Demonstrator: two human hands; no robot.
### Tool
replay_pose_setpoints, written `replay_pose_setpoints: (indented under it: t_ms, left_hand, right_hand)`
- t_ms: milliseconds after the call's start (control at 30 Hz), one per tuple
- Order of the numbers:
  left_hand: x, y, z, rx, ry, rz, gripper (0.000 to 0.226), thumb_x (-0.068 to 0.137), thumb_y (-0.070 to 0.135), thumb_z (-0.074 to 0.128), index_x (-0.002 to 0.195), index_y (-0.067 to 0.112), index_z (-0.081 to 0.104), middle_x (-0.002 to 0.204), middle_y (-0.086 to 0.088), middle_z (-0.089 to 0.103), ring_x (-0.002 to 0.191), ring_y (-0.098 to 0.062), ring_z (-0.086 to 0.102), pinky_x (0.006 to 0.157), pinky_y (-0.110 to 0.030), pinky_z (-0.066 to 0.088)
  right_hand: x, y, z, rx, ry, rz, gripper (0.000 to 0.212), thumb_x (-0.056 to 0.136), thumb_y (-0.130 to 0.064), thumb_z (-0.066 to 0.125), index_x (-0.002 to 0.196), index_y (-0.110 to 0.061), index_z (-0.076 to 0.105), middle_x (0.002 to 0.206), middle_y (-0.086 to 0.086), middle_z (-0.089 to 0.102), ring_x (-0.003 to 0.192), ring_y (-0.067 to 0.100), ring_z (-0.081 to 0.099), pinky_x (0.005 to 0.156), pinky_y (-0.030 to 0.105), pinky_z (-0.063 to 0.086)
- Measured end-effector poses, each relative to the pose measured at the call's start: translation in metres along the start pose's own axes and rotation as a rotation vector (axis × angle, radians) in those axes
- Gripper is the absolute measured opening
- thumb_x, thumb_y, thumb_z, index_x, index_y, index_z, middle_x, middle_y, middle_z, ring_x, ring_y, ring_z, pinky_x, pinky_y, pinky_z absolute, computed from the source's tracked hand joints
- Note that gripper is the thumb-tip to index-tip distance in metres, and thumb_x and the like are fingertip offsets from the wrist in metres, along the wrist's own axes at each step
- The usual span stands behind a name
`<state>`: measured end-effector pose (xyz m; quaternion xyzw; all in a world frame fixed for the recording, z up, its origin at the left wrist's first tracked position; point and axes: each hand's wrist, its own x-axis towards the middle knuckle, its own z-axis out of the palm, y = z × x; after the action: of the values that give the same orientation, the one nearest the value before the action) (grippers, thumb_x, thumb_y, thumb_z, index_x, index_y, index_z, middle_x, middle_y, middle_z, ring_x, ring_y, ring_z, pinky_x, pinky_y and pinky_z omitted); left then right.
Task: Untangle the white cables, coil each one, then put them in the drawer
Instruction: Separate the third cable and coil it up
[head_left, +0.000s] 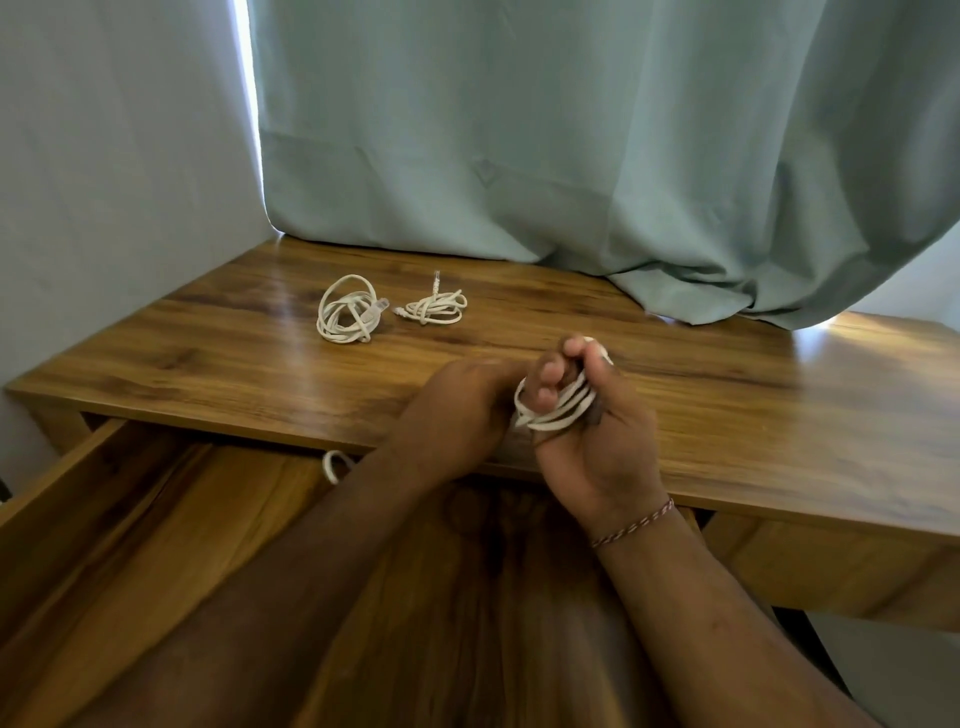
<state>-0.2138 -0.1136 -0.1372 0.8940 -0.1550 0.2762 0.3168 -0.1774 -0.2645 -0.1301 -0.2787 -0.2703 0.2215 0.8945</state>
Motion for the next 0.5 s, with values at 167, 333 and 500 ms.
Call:
replay_pose_setpoints:
  t_ms: [167,333,500]
  left_hand:
    - [-0.001,0.005,0.008,0.299,-0.286,-0.008,0.036,0.102,0.028,0.056,0.138,0.026,0.059,0.126,-0.001,0.071,0.111,-0.022,0.064,0.079,-0.027,0.04]
    - [0.006,0.012,-0.014,0.276,-0.308,0.142,0.029,0.1,0.029,0.06,0.128,0.025,0.068,0.119,0.006,0.074,0.103,-0.011,0.066,0.087,-0.032,0.052]
    - [0.007,0.012,-0.031,0.367,-0.305,0.169,0.017,0.088,0.025,0.068,0.105,0.028,0.072,0.091,0.009,0.074,0.078,-0.01,0.064,0.067,-0.027,0.045]
  right_hand:
    - [0.008,-0.013,0.001,-0.131,0.33,-0.256,0.017,0.106,-0.011,0.044,0.101,-0.011,0.06,0.085,0.009,0.071,0.078,0.02,0.067,0.074,0.028,0.055]
    - [0.013,-0.018,-0.013,-0.663,0.568,-0.324,0.014,0.105,-0.005,0.049,0.098,-0.01,0.06,0.078,0.008,0.072,0.076,0.024,0.067,0.074,0.033,0.053]
    - [0.003,0.003,-0.018,-1.546,0.288,-0.263,0.017,0.104,-0.027,0.053,0.095,-0.017,0.062,0.082,-0.001,0.068,0.075,0.009,0.065,0.068,0.03,0.055]
